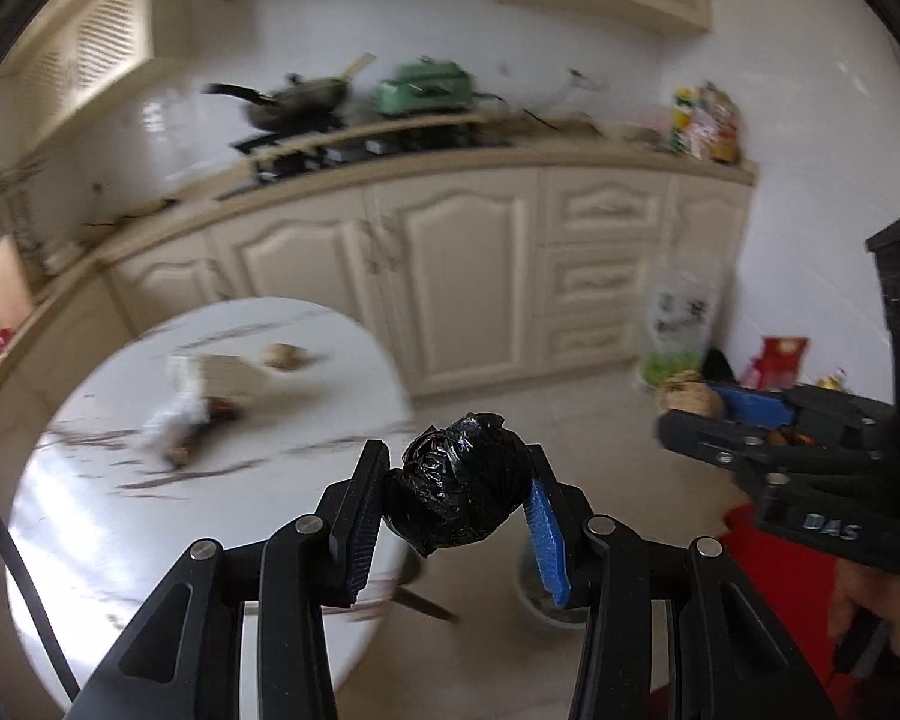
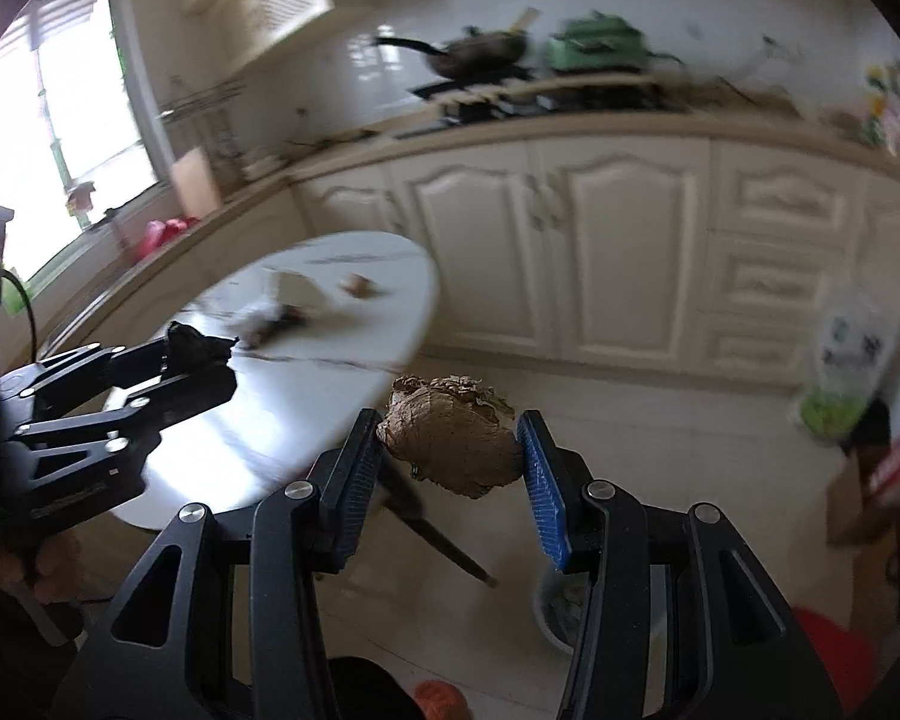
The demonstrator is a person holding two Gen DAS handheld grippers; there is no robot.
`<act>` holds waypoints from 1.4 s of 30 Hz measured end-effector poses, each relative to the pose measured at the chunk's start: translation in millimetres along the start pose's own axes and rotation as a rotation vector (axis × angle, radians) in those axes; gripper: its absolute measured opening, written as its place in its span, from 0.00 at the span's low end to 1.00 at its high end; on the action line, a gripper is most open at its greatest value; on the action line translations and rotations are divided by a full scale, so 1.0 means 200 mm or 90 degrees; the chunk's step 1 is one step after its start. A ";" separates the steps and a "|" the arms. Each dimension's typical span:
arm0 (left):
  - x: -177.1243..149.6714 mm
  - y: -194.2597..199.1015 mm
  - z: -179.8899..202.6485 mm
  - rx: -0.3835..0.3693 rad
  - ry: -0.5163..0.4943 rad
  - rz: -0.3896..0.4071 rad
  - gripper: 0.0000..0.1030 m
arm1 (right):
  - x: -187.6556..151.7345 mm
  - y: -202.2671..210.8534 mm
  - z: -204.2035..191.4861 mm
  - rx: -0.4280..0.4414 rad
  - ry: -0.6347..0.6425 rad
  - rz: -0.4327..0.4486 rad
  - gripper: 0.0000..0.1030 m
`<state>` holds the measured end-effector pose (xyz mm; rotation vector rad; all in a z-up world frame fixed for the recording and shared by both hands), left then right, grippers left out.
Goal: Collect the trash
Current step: 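Carry black bag and ginger lump to the blue bucket and release both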
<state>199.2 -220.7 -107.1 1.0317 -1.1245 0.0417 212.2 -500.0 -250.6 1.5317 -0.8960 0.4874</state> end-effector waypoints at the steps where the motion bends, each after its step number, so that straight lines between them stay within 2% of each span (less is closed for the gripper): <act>1: 0.01 -0.05 0.05 -0.008 -0.010 -0.008 0.39 | -0.02 -0.02 0.05 -0.005 -0.010 -0.007 0.43; 12: 0.15 -0.69 0.29 -0.080 -0.031 -0.119 0.39 | -0.21 -0.27 0.56 -0.036 -0.091 -0.064 0.43; 16: 0.25 -0.95 0.33 -0.084 -0.048 -0.150 0.41 | -0.26 -0.33 0.70 -0.045 -0.111 -0.077 0.43; 22: 0.36 -1.32 0.36 -0.096 -0.061 -0.190 0.51 | -0.33 -0.41 0.81 -0.047 -0.132 -0.101 0.43; 23: 0.36 -1.36 0.35 -0.086 -0.063 -0.198 0.52 | -0.34 -0.43 0.82 -0.048 -0.133 -0.105 0.43; 27: 0.38 -1.50 0.35 -0.069 -0.046 -0.221 0.68 | -0.37 -0.48 0.85 -0.041 -0.148 -0.116 0.44; 29: 0.39 -1.52 0.35 -0.078 -0.041 -0.227 0.70 | -0.38 -0.50 0.85 -0.038 -0.153 -0.116 0.44; 32: 0.42 -1.52 0.34 -0.066 -0.043 -0.221 0.70 | -0.37 -0.49 0.83 -0.029 -0.158 -0.108 0.44; 35: 0.41 -1.41 0.33 -0.068 -0.039 -0.206 0.70 | -0.35 -0.46 0.81 -0.031 -0.158 -0.101 0.53; 42: 0.38 -0.99 0.22 -0.056 -0.035 -0.150 0.71 | -0.26 -0.33 0.67 -0.027 -0.140 -0.072 0.54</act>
Point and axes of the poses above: each gripper's, at about its wrist camera, not at the fingertips, and y roughly against the way its jaws point, z to its right, x to its top, the point moved 4 cm from there along -y, roughly the way its jaws point, and after that the axes turned 8 degrees about -x, right-handed, at the moved point
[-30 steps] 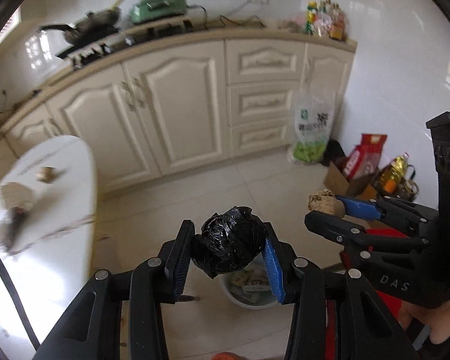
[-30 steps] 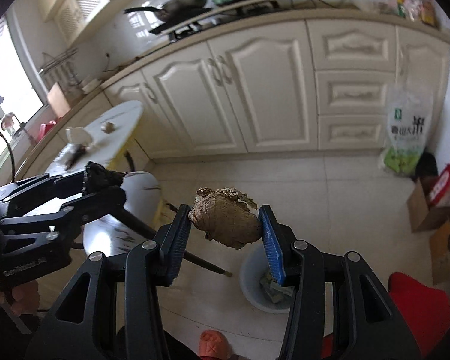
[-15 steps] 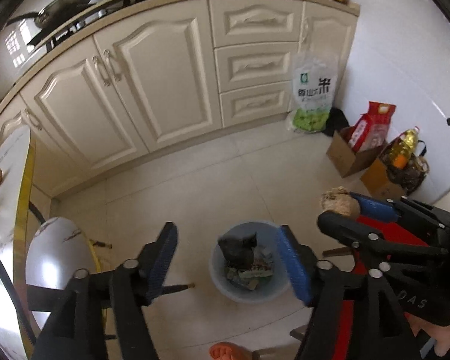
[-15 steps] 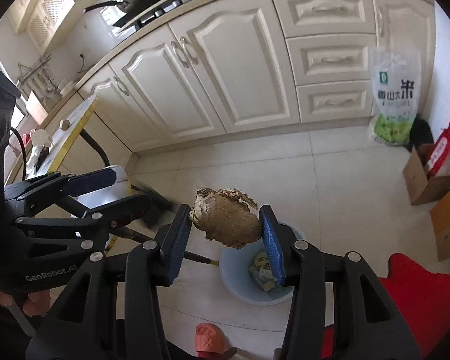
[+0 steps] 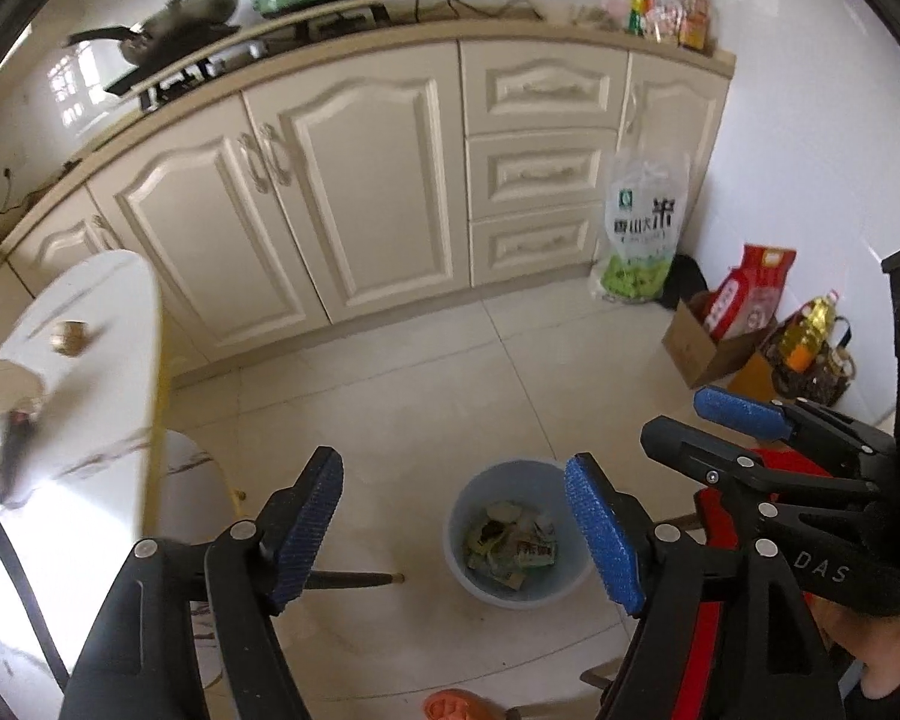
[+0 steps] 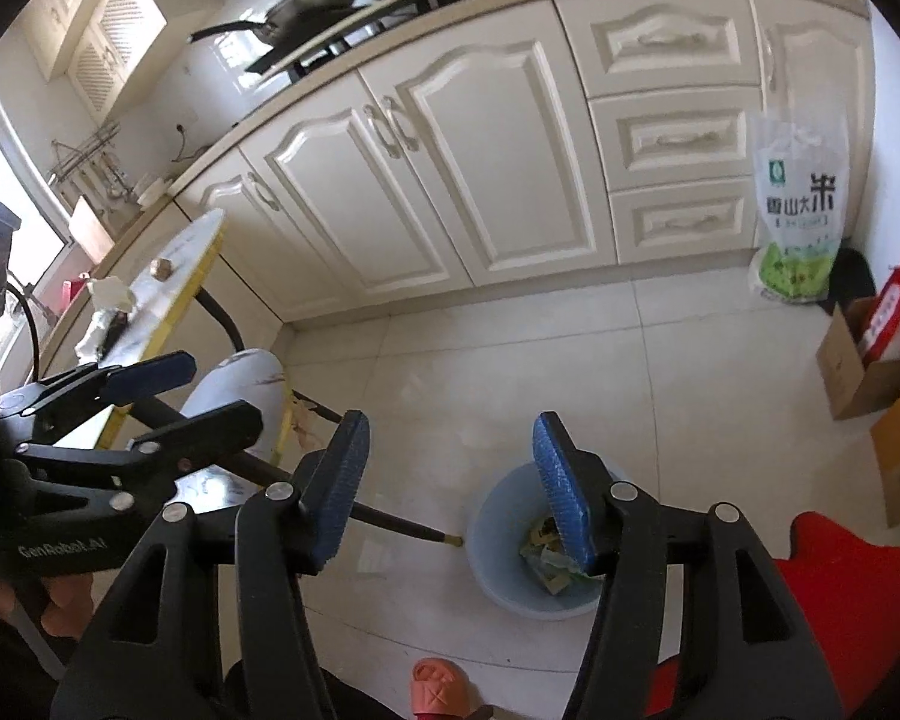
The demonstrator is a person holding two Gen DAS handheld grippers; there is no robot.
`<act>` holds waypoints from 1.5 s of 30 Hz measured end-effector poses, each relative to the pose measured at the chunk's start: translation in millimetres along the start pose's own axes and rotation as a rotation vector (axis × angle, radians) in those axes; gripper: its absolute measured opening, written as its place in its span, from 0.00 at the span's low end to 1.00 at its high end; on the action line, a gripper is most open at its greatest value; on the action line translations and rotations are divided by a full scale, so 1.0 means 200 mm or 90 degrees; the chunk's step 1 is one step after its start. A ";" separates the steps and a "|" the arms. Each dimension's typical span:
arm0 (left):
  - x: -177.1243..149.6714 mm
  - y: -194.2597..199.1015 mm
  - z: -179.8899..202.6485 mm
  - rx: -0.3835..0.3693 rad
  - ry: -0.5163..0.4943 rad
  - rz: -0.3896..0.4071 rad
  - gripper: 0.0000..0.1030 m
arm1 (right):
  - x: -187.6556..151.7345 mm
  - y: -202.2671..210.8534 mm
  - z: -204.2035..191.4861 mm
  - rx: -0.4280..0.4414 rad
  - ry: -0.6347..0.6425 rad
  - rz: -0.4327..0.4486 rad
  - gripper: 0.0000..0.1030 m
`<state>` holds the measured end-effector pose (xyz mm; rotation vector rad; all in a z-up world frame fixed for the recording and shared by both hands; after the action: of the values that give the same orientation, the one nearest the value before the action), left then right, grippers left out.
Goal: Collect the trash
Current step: 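Carry black bag and ginger lump to the blue bucket and release both, then move both tools back over the table toward the clear bag and white paper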
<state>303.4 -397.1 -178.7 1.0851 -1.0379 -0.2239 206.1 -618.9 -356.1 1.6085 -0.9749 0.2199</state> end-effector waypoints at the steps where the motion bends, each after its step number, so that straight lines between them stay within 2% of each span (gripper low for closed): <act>1: -0.02 0.06 -0.01 0.003 0.000 0.008 0.71 | 0.01 0.03 -0.04 0.003 0.004 0.006 0.55; 6: -0.16 0.40 -0.12 0.021 0.014 0.064 0.73 | 0.05 0.19 -0.25 0.017 0.043 0.041 0.59; 11: -0.34 0.74 -0.29 0.050 0.025 0.123 0.79 | 0.08 0.36 -0.55 0.044 0.092 0.077 0.63; 17: -0.59 1.12 -0.56 0.099 0.049 0.175 0.83 | 0.12 0.48 -0.97 0.076 0.154 0.116 0.75; 19: -0.65 1.19 -0.63 0.118 0.049 0.187 0.88 | 0.13 0.50 -1.10 0.079 0.176 0.126 0.82; 22: -0.74 1.28 -0.77 0.164 0.061 0.202 0.88 | 0.17 0.49 -1.30 0.090 0.210 0.134 0.86; 27: -0.83 1.30 -1.02 0.199 0.114 0.195 0.90 | 0.22 0.37 -1.57 0.091 0.264 0.118 0.87; 31: -0.87 1.24 -1.20 0.233 0.147 0.160 0.90 | 0.26 0.22 -1.73 0.100 0.289 0.092 0.90; 35: -0.90 1.15 -1.29 0.222 0.167 0.126 0.90 | 0.32 0.06 -1.80 0.097 0.293 0.076 0.90; 37: -0.91 1.10 -1.33 0.232 0.177 0.118 0.90 | 0.35 -0.03 -1.81 0.095 0.290 0.061 0.91; 39: -0.90 1.03 -1.35 0.216 0.182 0.102 0.89 | 0.36 -0.10 -1.81 0.093 0.289 0.051 0.91; 45: -0.90 0.85 -1.31 0.187 0.163 0.074 0.89 | 0.39 -0.34 -1.78 0.079 0.281 0.019 0.91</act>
<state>358.2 -40.6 -164.5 1.2748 -0.9162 0.1630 429.2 -343.0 -249.8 1.5672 -0.6521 0.6377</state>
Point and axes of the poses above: each gripper's, at about its wrist camera, not at the fingertips, and y roughly against the way its jaws point, z to its right, x to its top, the point moved 4 cm from there along -y, roughly the way its jaws point, and after that the axes turned 8 degrees about -x, right-handed, at the moved point
